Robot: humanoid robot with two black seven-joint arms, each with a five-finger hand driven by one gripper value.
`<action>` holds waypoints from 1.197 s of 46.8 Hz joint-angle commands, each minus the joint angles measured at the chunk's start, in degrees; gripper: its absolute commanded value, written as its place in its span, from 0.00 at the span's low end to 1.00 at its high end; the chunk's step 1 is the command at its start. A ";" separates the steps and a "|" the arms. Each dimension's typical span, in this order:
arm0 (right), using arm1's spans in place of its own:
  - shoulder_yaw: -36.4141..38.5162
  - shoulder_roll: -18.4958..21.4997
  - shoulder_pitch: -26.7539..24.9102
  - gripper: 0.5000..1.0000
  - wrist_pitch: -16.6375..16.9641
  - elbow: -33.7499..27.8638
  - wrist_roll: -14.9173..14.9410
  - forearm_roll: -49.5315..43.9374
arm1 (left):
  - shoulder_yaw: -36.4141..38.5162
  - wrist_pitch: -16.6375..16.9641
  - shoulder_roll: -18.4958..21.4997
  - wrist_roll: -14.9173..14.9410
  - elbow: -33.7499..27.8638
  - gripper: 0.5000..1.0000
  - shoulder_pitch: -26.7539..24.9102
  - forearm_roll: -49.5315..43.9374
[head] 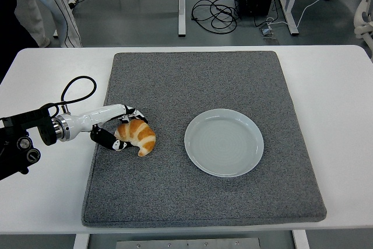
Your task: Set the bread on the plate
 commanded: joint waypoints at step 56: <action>0.00 0.00 0.02 1.00 0.06 0.00 0.00 0.00 | 0.32 -4.58 1.71 3.84 -0.36 0.00 -16.39 -16.86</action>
